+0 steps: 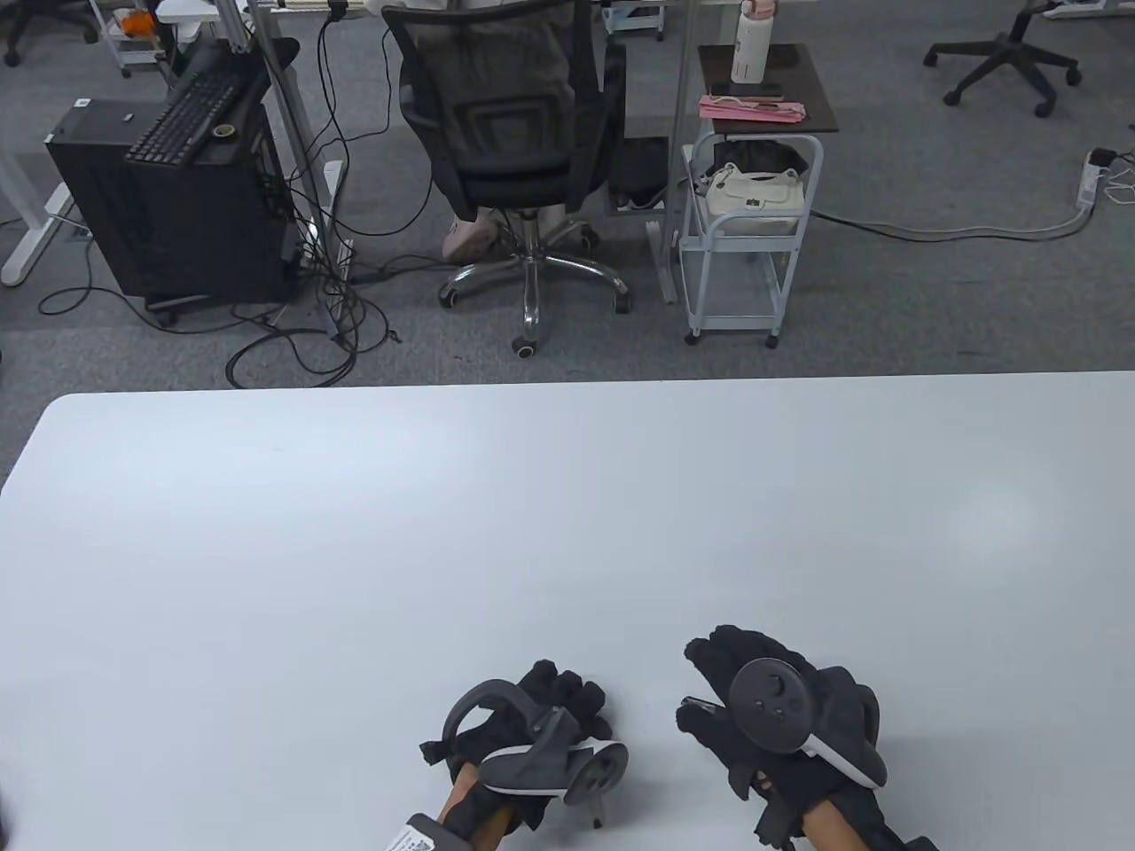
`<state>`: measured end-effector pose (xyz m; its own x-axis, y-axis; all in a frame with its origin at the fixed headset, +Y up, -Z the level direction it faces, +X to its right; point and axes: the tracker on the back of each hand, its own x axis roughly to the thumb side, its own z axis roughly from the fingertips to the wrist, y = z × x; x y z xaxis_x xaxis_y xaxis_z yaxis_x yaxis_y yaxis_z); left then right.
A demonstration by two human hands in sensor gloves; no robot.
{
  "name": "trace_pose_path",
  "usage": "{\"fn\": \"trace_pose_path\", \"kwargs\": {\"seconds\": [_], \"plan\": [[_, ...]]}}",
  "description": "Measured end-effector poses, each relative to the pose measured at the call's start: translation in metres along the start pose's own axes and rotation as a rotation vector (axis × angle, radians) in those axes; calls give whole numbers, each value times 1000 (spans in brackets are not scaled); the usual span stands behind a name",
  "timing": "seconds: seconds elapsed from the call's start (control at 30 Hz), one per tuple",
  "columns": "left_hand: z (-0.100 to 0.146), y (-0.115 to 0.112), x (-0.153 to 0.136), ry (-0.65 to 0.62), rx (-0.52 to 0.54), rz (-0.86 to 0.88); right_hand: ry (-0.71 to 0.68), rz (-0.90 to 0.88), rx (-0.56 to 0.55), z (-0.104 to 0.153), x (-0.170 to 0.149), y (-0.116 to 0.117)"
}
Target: Spin and release pen on table
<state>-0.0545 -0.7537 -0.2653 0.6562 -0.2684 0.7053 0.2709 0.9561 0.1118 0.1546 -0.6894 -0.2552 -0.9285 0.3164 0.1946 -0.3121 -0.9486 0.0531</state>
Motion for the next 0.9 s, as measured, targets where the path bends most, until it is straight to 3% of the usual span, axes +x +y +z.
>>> {"fn": "trace_pose_path", "kwargs": {"seconds": [0.13, 0.2, 0.4, 0.47, 0.57, 0.6, 0.9], "plan": [[-3, 2, 1, -13, 5, -38, -2, -1, -6, 0, 0, -1], [-6, 3, -1, -5, -54, -62, -4, -6, -15, 1, 0, -2], [-4, 4, -50, 152, -2, 22, -3, -17, -5, 0, 0, -2], [-4, -3, -60, 184, -32, 53, -6, -14, -4, 0, 0, -3], [-5, -15, -62, 195, -72, 94, -9, -13, -1, 0, 0, -2], [-4, -15, -62, 199, -34, 107, -7, -12, 1, 0, 0, -2], [2, -8, -68, 236, -51, 88, 0, -19, 0, 1, -1, -3]]}}
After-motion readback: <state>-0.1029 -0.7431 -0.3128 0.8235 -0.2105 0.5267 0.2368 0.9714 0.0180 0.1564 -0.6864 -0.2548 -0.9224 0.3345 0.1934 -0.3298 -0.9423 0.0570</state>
